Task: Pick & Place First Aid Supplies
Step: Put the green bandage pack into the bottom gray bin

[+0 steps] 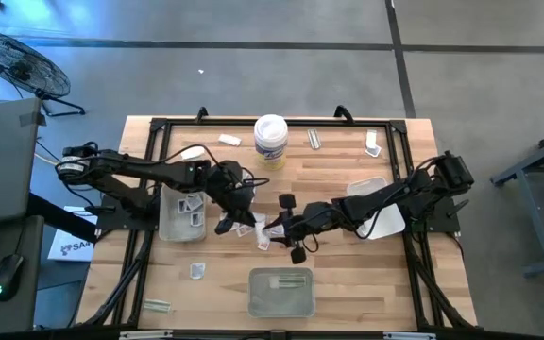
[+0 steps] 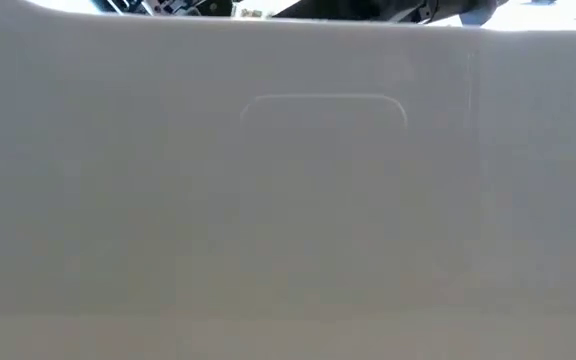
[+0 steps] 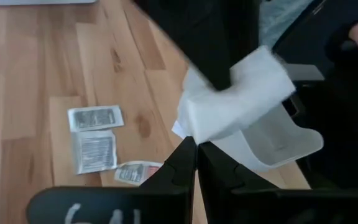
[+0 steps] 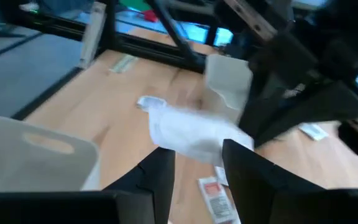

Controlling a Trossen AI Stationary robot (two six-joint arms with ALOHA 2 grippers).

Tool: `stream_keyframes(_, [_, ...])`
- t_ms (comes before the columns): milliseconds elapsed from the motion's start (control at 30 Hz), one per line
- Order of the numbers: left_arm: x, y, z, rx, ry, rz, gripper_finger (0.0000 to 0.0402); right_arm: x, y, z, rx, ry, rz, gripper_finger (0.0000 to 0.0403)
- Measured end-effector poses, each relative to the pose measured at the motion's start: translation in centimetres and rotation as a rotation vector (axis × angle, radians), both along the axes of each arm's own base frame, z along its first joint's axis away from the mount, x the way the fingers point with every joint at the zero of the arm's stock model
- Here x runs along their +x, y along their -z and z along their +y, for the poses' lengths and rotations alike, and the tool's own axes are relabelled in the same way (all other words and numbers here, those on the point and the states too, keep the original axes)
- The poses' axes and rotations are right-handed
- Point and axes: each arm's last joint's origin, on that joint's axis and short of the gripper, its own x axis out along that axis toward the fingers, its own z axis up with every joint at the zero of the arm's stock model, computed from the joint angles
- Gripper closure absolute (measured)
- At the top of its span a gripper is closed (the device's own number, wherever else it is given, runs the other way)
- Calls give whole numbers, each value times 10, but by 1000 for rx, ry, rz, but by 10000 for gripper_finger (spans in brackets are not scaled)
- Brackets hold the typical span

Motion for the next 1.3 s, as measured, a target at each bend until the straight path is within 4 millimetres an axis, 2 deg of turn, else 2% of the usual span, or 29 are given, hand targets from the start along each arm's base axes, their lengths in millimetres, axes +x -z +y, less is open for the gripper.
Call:
stream_keyframes(333, [1,-1,0,-16,-7,0,392,2,-5,-5,-37,158,-58,285])
stream_keyframes(467, [1,-1,0,-10,-6,-4,392,2,-5,-5,-32,159,-57,320])
stream_keyframes(600, [0,0,1,11,-33,6,389,2,-5,-4,-18,129,-54,380])
stream_keyframes(667, [-1,2,1,23,-51,37,376,2,-4,-3,8,108,-49,396])
stream_keyframes(733, [-3,3,2,49,-83,100,352,2,-4,-3,45,108,-45,392])
stream_keyframes(867, [-6,-3,2,147,-145,198,285,-1,-6,-3,90,111,-14,400])
stream_keyframes(1000, [-11,-14,0,192,-126,305,227,-4,-11,1,172,40,72,400])
stream_keyframes(1100, [-16,-20,1,236,-161,384,210,-3,-24,13,215,-32,211,401])
stream_keyframes(1300, [-21,-19,4,305,-210,456,206,1,-48,44,239,-147,415,401])
